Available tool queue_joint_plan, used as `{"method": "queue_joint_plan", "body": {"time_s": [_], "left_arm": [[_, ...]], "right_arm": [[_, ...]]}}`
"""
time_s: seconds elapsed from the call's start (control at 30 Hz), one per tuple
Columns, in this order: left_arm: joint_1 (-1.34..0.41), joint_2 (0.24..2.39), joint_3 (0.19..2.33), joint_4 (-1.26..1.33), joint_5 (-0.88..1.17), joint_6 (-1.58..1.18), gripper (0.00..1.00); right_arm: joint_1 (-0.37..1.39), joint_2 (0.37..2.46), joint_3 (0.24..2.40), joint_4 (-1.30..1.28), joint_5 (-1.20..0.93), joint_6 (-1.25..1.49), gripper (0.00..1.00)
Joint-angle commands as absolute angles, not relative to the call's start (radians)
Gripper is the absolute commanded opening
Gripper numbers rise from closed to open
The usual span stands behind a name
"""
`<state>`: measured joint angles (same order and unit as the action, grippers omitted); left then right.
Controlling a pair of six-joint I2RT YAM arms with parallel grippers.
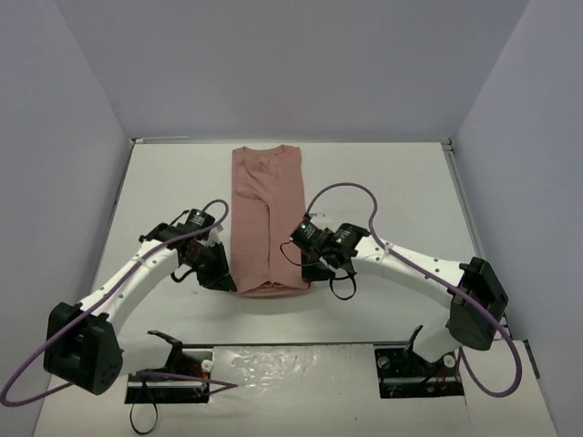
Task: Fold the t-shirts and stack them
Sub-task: Fold the folded rectangular tshirt in 1/3 of the way
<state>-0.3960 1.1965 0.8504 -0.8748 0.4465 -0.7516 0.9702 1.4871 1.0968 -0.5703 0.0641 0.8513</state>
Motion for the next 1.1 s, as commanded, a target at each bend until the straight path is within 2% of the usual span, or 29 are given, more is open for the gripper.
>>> {"method": "queue_joint_plan", "body": {"time_s": [0.0, 0.17, 0.4, 0.8, 1.07], "left_arm": [[-0.270, 1.346, 1.068, -0.905, 0.372, -0.569, 0.00], [-0.227, 1.537, 1.308, -0.902, 0.348, -0.519, 0.00], [-0.196, 1.714, 1.492, -0.894, 0.339, -0.507, 0.00], [-0.161, 1.836, 1.546, -0.851, 0.338, -0.517, 0.00], [-0.147, 1.880, 1.567, -0.832, 0.351, -0.522, 0.00]], "right_arm": [[0.844, 1.567, 1.250, -0.671, 0.092, 0.655, 0.00], [0.742, 1.711, 1.428, -0.698, 0.087, 0.552, 0.00], [0.656, 1.852, 1.593, -0.707, 0.076, 0.469, 0.00], [0.585, 2.041, 1.789, -0.708, 0.054, 0.414, 0.00], [0.574, 2.098, 1.828, -0.708, 0.043, 0.407, 0.00]]}}
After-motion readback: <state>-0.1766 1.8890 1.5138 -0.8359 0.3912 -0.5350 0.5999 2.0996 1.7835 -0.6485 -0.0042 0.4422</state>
